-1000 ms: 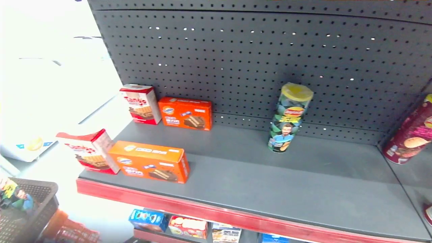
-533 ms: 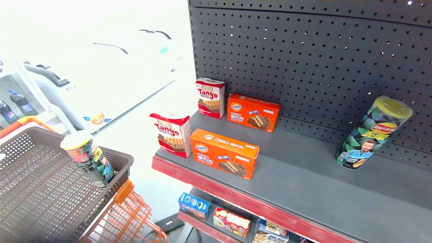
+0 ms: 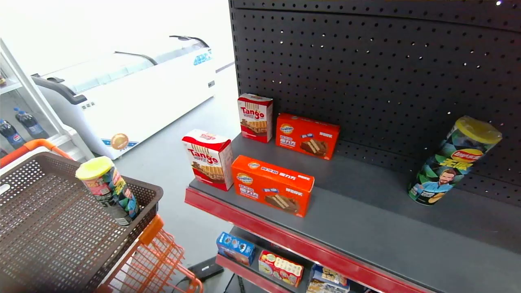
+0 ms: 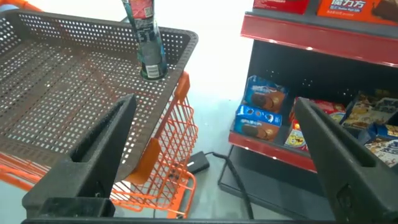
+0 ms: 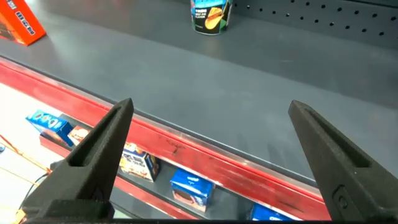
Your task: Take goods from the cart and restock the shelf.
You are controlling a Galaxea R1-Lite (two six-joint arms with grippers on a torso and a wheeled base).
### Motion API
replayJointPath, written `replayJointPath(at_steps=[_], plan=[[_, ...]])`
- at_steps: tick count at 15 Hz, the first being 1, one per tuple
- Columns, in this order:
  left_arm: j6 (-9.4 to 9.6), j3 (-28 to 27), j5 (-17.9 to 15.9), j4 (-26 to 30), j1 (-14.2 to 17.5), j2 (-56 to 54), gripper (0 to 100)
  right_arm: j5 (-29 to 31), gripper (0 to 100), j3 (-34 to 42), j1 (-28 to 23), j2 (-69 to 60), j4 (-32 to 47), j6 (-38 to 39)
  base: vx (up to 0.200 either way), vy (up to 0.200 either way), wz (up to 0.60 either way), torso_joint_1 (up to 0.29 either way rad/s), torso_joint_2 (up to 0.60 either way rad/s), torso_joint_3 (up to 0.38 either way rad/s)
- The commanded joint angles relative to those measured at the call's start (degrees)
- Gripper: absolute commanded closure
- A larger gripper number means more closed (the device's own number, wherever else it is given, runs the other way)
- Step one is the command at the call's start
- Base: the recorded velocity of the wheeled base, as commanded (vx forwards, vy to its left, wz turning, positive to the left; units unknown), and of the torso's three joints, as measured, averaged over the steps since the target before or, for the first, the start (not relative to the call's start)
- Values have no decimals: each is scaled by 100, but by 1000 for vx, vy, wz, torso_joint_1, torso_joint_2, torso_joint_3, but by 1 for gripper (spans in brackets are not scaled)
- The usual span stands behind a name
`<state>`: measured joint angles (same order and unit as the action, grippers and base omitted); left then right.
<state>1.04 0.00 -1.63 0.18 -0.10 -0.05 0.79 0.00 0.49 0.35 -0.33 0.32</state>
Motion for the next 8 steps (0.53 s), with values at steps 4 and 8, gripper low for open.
replayJointPath(at_steps=[4, 8], plan=[[11, 0, -4, -1, 1, 5, 0, 0, 0, 0, 4, 9, -2, -5, 0, 0, 0, 0, 0, 0], [257, -466, 93, 78, 27, 75, 0, 0, 0, 0, 4, 9, -2, 3, 0, 0, 0, 0, 0, 0]])
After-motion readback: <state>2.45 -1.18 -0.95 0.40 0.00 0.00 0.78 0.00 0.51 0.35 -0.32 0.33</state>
